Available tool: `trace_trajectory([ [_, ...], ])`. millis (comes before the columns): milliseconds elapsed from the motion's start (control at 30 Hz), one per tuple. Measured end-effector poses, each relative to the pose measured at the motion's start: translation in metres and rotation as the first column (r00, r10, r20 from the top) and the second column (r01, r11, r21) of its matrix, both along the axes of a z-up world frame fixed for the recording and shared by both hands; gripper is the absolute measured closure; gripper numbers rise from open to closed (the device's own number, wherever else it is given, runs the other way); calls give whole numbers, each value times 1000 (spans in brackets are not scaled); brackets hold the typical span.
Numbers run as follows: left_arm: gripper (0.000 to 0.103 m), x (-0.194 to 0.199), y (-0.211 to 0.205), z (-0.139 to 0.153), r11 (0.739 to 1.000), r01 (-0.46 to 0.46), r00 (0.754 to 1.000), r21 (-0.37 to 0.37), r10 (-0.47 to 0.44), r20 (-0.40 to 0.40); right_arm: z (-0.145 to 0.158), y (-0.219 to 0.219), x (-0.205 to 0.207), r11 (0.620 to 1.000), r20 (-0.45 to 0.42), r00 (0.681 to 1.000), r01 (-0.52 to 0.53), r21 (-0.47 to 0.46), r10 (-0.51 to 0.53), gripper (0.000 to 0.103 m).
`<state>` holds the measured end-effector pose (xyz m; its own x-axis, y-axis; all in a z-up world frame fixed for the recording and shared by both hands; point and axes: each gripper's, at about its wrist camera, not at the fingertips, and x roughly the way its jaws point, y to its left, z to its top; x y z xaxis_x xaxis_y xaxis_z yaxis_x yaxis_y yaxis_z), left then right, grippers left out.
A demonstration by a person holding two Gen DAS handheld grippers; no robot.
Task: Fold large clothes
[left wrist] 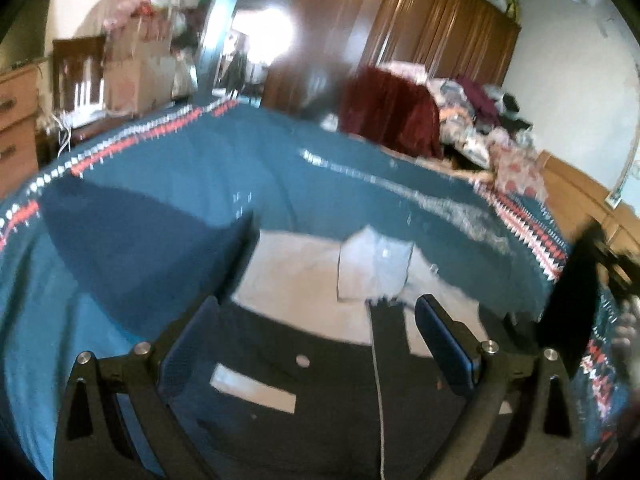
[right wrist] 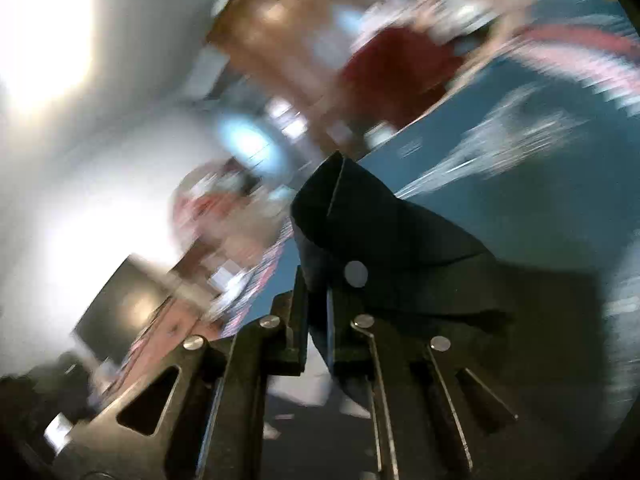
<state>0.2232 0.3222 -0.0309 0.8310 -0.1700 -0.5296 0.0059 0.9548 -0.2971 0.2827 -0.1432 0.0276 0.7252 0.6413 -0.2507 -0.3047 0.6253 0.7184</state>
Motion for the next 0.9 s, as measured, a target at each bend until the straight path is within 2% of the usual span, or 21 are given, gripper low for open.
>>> trace_trajectory([
  [33,4,-2,4,4,1000,-3,1000,-3,3,1,-3,48,11,999,1,999,-52,-5,52,97],
  [100,4,-5,20,12,999,-14,1000,-30,14,-1,-16,112,27,991,-12,991,-132,-2,132,93],
  [133,4,-8,31,15,999,-27,1000,-32,27,-2,-29,150,35,982,-45,981,-189,5,189,91],
  [167,4,-11,36,16,999,-40,999,-25,40,-1,-40,176,39,974,-79,971,-227,-12,225,84],
  [200,4,-13,45,16,998,-51,999,-20,51,-4,-52,202,40,964,-125,960,-260,-61,252,66],
  [233,4,-14,51,15,998,-55,998,-21,54,-13,-64,222,32,956,-165,955,-267,-118,246,60],
  [300,3,-14,59,9,999,-49,998,-16,49,-34,-74,229,12,950,-176,949,-285,-130,261,57],
  [367,3,-13,64,-4,999,-37,998,-11,36,-58,-78,212,-24,949,-153,953,-284,-137,263,54],
  [433,3,-9,65,-20,1000,-13,996,-25,11,-91,-83,182,-62,944,-123,966,-249,-215,227,51],
  [533,3,-3,59,-44,999,26,990,-39,-31,-137,-103,119,-98,922,-151,985,-130,-364,79,49],
  [567,3,-2,56,-50,998,37,988,-44,-43,-148,-111,99,-93,917,-168,985,-89,-390,25,49],
  [633,3,-1,53,-61,997,47,985,-55,-56,-164,-128,42,-105,881,-193,967,58,-469,-167,50],
  [667,3,-1,53,-65,997,46,984,-68,-57,-170,-134,25,-101,884,-211,957,82,-460,-199,56],
  [700,3,-1,53,-69,996,43,982,-81,-57,-178,-144,12,-91,891,-236,952,70,-450,-194,75],
  [733,3,0,55,-73,995,35,981,-91,-52,-188,-158,6,-85,882,-273,943,42,-469,-190,85],
  [767,3,0,58,-76,995,25,980,-101,-45,-195,-178,2,-77,867,-345,920,-10,-498,-188,102],
  [800,3,1,64,-76,994,8,979,-108,-30,-202,-208,-4,-70,867,-455,877,-99,-489,-157,103],
  [833,4,-1,72,-75,994,-16,979,-110,-7,-203,-206,-10,-73,884,-449,882,-88,-460,-146,103],
  [867,4,-3,81,-71,994,-35,980,-107,13,-197,-197,-11,-74,878,-438,887,-88,-471,-146,103],
  [900,4,-8,95,-66,994,-65,982,-91,48,-183,-181,-8,-78,866,-389,911,-81,-493,-136,96],
])
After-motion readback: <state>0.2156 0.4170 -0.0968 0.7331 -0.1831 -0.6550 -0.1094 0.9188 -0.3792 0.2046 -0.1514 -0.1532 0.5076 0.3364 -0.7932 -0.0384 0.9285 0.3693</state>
